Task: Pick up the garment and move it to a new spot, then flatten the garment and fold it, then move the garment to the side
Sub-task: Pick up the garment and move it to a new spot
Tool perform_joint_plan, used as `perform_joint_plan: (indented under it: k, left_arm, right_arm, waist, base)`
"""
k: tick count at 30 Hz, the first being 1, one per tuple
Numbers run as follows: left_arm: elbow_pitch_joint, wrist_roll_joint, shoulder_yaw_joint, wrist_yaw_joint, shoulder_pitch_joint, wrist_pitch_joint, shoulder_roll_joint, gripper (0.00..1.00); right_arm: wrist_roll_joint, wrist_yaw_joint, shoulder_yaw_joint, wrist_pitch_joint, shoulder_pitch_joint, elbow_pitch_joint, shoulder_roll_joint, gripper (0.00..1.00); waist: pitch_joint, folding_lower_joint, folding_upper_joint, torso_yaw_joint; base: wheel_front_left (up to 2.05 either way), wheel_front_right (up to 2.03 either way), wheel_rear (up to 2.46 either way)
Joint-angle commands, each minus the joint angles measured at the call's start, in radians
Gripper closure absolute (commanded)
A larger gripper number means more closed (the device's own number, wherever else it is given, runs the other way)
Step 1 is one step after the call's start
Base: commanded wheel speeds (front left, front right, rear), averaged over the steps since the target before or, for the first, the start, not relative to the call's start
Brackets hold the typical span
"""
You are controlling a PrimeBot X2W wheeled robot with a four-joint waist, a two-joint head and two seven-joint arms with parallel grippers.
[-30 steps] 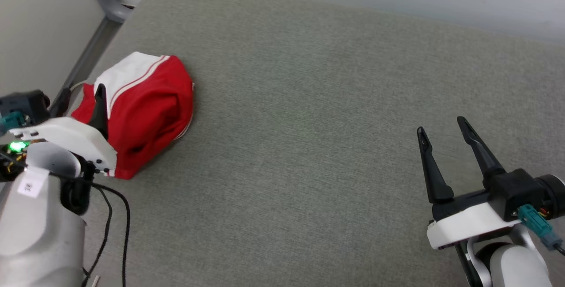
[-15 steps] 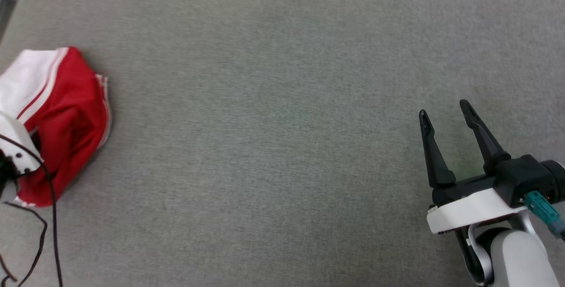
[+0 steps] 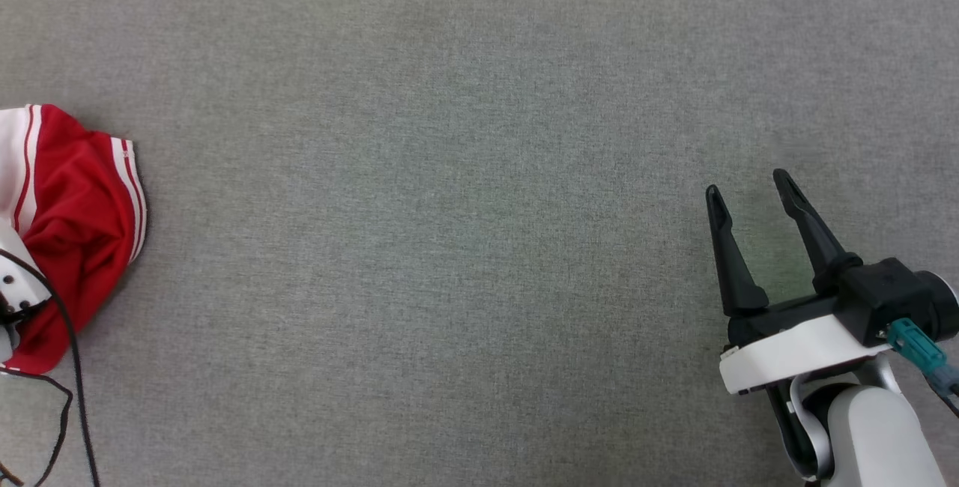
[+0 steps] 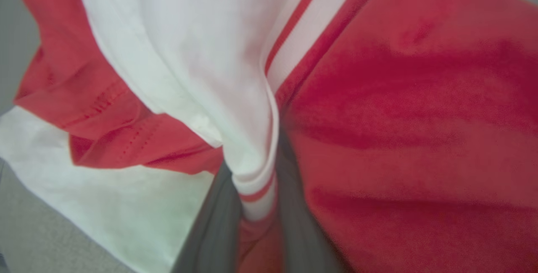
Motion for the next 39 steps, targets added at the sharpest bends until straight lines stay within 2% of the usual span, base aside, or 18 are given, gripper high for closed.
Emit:
perform_joint_plan:
  k: [1,6,11,20,24,31,39]
  left_arm:
    - [0.042,0.027,-0.029,0.022,0.02,-0.042,-0.035,1.0]
    - [0.0,0.063,-0.019,0.042,-0.041,-0.211,-0.019,1.0]
    - [-0.013,0.101,-0.023,0.065,-0.049,-0.413,-0.04,1.0]
    - [-0.025,0.195,-0.075,0.072,-0.051,-0.726,-0.075,1.0]
    - [-0.054,0.239,-0.124,0.056,-0.068,-0.785,-0.103,1.0]
    - [-0.118,0.248,-0.174,0.029,-0.061,-0.81,-0.169,1.0]
    - [-0.227,0.239,-0.3,0.001,0.015,-0.719,-0.304,1.0]
  right_arm:
    - [0.012,-0.001,-0.01,0.009,-0.001,0.007,0.0,0.0]
    - [0.034,-0.001,-0.029,0.005,0.017,0.009,-0.001,0.0]
    - [0.049,-0.001,-0.048,-0.004,0.038,0.014,0.0,0.0]
    - [0.067,-0.001,-0.096,-0.007,0.113,0.016,0.0,0.0]
    - [0.071,-0.001,-0.12,0.002,0.138,0.0,0.0,0.0]
    - [0.071,-0.001,-0.14,0.018,0.16,-0.031,0.0,0.0]
    - [0.081,-0.001,-0.145,0.026,0.179,-0.06,0.0,0.0]
  waist:
    - [-0.026,0.0,0.0,0.012]
    - [-0.074,0.0,0.0,0.033]
    - [-0.136,0.0,0.0,0.046]
    - [-0.255,0.0,0.0,0.035]
    - [-0.283,0.0,0.0,0.018]
    - [-0.298,0.0,0.0,-0.03]
    - [-0.298,0.0,0.0,-0.126]
  base:
    - [0.0,0.0,0.0]
    - [0.0,0.0,0.0]
    - [0.0,0.0,0.0]
    - [0.0,0.0,0.0]
    - [0.0,0.0,0.0]
    - [0.0,0.0,0.0]
    - [0.0,0.0,0.0]
